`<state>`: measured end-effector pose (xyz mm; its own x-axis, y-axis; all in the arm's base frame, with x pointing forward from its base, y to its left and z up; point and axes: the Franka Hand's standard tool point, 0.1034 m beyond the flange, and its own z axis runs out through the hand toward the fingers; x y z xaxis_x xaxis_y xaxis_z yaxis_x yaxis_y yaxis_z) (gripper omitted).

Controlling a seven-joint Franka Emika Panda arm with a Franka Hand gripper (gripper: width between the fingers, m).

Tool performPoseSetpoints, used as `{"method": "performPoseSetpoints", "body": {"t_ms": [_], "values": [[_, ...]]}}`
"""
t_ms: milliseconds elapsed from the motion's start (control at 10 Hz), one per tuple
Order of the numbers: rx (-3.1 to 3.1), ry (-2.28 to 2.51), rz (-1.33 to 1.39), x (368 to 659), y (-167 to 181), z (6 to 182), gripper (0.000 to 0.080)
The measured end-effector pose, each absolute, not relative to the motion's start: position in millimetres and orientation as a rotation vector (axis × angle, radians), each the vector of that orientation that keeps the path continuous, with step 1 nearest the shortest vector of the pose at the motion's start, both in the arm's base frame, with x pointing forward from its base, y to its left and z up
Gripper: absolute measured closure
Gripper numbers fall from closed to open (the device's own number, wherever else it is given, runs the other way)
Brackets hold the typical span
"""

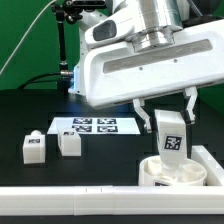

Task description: Assemble stool

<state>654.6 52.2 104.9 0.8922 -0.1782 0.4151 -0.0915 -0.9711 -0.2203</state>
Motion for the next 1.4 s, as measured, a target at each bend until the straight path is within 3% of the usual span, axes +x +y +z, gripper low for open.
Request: {"method": "performPoseSetpoints", "body": {"t_ms": [1400], "values": [[-2.874,0.195,-0.639,646.9,53.6,89.8,0.0472]]}}
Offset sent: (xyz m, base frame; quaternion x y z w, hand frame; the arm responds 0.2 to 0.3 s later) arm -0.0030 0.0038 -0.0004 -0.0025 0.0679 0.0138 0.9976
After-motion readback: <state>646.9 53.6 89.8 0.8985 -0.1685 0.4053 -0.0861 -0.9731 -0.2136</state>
